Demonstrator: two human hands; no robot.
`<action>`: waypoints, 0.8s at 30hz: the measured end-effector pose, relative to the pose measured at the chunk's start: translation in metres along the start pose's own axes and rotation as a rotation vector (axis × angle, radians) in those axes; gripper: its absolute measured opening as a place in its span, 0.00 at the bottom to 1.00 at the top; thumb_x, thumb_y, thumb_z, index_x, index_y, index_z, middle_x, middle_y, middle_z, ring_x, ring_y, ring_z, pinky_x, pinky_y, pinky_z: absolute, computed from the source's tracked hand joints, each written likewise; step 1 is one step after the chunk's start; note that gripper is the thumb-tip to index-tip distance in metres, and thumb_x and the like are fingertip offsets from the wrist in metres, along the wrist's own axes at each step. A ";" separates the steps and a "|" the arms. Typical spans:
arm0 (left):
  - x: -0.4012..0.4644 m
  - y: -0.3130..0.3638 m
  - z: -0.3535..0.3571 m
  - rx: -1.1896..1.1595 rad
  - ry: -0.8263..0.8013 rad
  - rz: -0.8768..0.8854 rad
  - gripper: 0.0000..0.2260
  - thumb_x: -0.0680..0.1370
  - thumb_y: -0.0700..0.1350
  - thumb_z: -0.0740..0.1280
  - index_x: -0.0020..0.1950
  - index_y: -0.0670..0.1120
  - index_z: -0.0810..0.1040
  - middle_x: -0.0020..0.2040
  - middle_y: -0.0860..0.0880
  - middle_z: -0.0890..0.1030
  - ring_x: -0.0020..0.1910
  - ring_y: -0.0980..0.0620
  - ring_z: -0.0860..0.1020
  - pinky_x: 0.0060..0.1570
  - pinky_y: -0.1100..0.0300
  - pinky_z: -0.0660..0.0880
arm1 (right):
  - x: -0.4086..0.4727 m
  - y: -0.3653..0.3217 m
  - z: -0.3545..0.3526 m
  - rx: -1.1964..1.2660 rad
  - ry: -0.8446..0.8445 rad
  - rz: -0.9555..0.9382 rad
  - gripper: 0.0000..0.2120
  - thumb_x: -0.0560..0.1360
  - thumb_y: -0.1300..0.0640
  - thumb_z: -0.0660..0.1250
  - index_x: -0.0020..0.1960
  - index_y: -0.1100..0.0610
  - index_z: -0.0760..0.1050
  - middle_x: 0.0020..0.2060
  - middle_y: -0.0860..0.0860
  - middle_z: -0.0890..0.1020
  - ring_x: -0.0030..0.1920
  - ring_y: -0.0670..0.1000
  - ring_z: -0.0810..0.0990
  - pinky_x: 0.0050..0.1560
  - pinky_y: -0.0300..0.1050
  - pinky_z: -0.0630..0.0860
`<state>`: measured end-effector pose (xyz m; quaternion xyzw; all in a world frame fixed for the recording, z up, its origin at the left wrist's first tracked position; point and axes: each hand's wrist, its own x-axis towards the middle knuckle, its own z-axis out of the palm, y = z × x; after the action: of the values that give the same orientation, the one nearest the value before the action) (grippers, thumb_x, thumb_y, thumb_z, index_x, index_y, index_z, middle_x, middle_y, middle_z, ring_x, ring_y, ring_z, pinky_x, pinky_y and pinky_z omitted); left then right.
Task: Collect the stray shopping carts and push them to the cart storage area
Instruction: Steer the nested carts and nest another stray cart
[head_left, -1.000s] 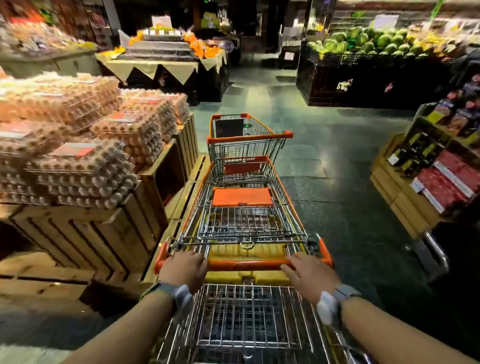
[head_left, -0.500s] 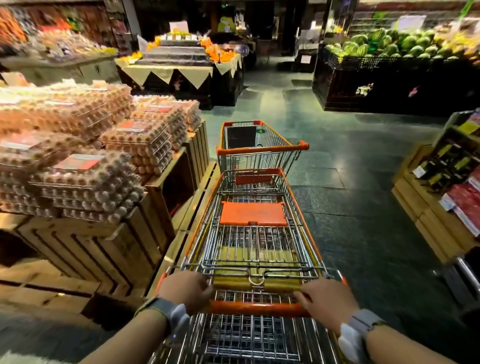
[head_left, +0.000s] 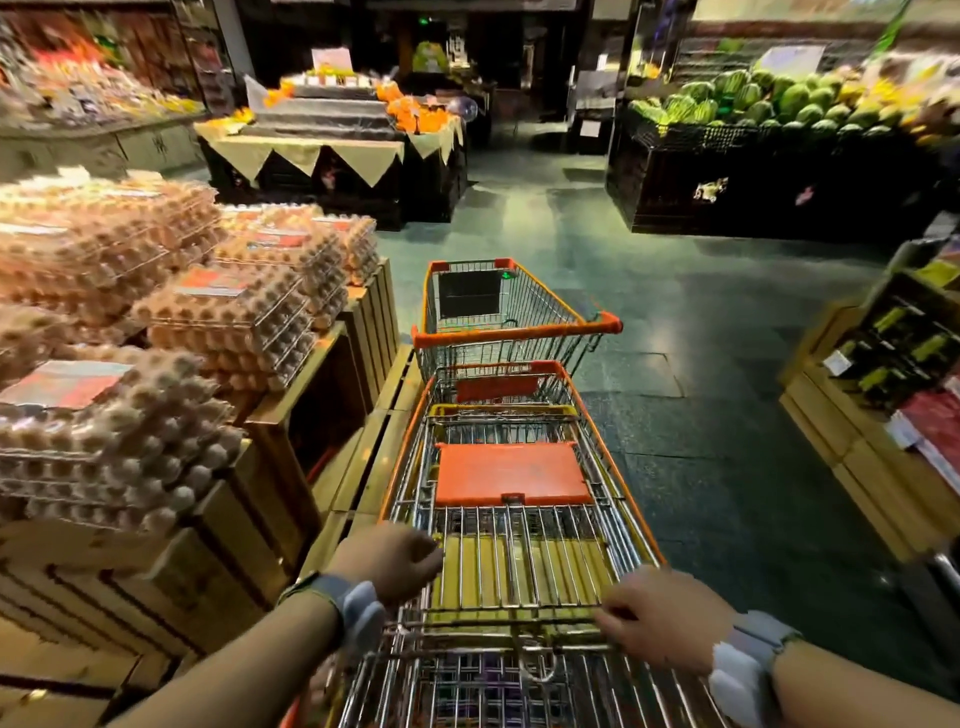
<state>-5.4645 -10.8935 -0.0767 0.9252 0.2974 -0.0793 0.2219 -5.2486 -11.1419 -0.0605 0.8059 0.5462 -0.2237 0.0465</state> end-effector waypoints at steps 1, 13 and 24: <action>0.020 -0.002 -0.008 -0.009 0.014 -0.001 0.14 0.83 0.59 0.60 0.55 0.54 0.81 0.48 0.57 0.83 0.43 0.62 0.80 0.43 0.69 0.78 | 0.019 0.000 -0.012 0.020 0.028 0.014 0.23 0.81 0.37 0.57 0.47 0.53 0.80 0.40 0.48 0.83 0.42 0.48 0.81 0.47 0.46 0.80; 0.303 -0.043 -0.094 0.232 0.287 -0.045 0.27 0.81 0.60 0.63 0.75 0.48 0.67 0.70 0.45 0.74 0.67 0.44 0.74 0.61 0.49 0.74 | 0.322 0.057 -0.105 0.110 0.445 0.076 0.16 0.80 0.45 0.64 0.64 0.51 0.75 0.60 0.50 0.79 0.57 0.53 0.78 0.48 0.43 0.70; 0.535 -0.086 -0.153 0.184 0.235 -0.173 0.29 0.82 0.60 0.64 0.76 0.45 0.64 0.70 0.39 0.73 0.70 0.40 0.71 0.68 0.48 0.69 | 0.530 0.145 -0.212 0.079 0.548 0.235 0.29 0.80 0.41 0.64 0.71 0.61 0.72 0.67 0.61 0.76 0.66 0.62 0.75 0.63 0.52 0.72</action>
<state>-5.0789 -10.4860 -0.1209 0.9155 0.3911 -0.0165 0.0925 -4.8915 -10.6764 -0.1131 0.8952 0.4320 -0.0120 -0.1086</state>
